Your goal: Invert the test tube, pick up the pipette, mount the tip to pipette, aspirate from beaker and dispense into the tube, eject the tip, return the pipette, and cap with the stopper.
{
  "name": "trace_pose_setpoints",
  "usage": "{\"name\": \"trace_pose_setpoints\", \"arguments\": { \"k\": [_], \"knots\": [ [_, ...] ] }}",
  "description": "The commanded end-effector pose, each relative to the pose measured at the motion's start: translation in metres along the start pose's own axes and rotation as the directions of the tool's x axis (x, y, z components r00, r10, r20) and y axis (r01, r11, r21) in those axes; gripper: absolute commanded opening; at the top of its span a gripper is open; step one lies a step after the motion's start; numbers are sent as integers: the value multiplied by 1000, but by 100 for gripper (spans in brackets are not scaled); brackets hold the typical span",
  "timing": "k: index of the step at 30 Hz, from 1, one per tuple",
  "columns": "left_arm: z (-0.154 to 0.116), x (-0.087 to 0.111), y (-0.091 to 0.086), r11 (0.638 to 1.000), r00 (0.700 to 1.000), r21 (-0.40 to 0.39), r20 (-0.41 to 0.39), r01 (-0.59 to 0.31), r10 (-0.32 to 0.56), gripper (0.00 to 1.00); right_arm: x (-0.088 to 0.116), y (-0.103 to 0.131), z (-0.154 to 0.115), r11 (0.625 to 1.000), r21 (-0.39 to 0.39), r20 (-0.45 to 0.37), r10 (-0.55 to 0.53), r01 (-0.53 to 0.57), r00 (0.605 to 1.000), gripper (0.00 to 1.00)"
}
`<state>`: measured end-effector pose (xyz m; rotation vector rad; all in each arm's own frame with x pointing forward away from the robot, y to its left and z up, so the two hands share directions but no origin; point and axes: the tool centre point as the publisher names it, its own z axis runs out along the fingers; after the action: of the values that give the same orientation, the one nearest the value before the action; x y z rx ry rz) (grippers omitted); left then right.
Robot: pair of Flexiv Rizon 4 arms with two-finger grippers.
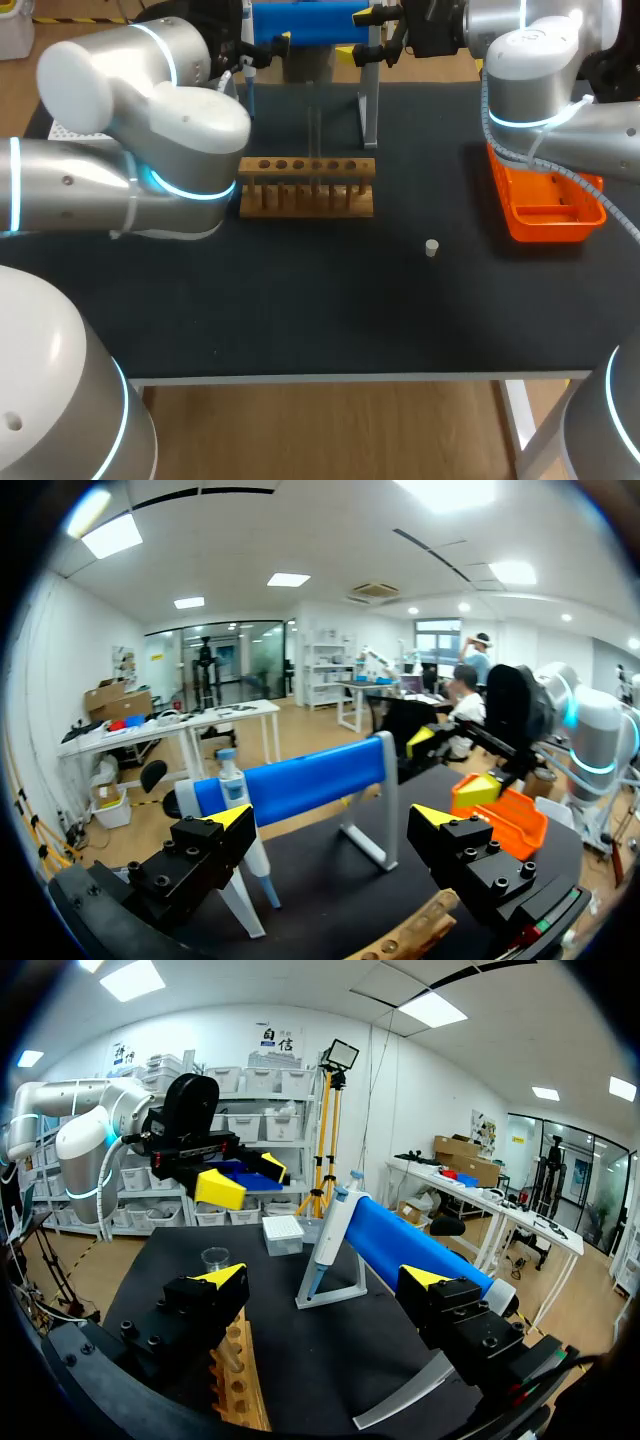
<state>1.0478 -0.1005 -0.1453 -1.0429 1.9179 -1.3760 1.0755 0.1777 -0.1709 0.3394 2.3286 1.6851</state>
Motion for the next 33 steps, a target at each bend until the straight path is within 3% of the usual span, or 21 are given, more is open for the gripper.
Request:
{"name": "trace_pose_setpoints", "arguments": {
  "k": [1, 6, 12, 21, 29, 33],
  "knots": [
    [-25, 9, 4, 993, 873, -25, -480, -115, 89, 100, 1, 0, 0, 1000, 0, 3, 0, 0, 1000, 100],
    [-26, 35, 15, 986, 829, -48, -549, -161, 109, 100, 1, 0, 0, 1000, 0, 3, 0, 0, 1000, 100],
    [-21, 53, 29, 978, 780, -29, -608, -208, 147, 100, 1, 0, 0, 1000, 0, 3, 0, 0, 1000, 100],
    [-7, 66, 54, 968, 733, -40, -660, -249, 162, 100, 1, 0, 0, 1000, 0, 3, 0, 0, 1000, 100],
    [5, 74, 73, 961, 651, -26, -741, -274, 166, 100, 1, 0, 0, 1000, 0, 3, 0, 0, 1000, 100],
    [11, 80, 77, 956, 641, -23, -747, -291, 177, 100, 1, 0, 0, 1000, 0, 3, 0, 0, 1000, 100]
  ]
}}
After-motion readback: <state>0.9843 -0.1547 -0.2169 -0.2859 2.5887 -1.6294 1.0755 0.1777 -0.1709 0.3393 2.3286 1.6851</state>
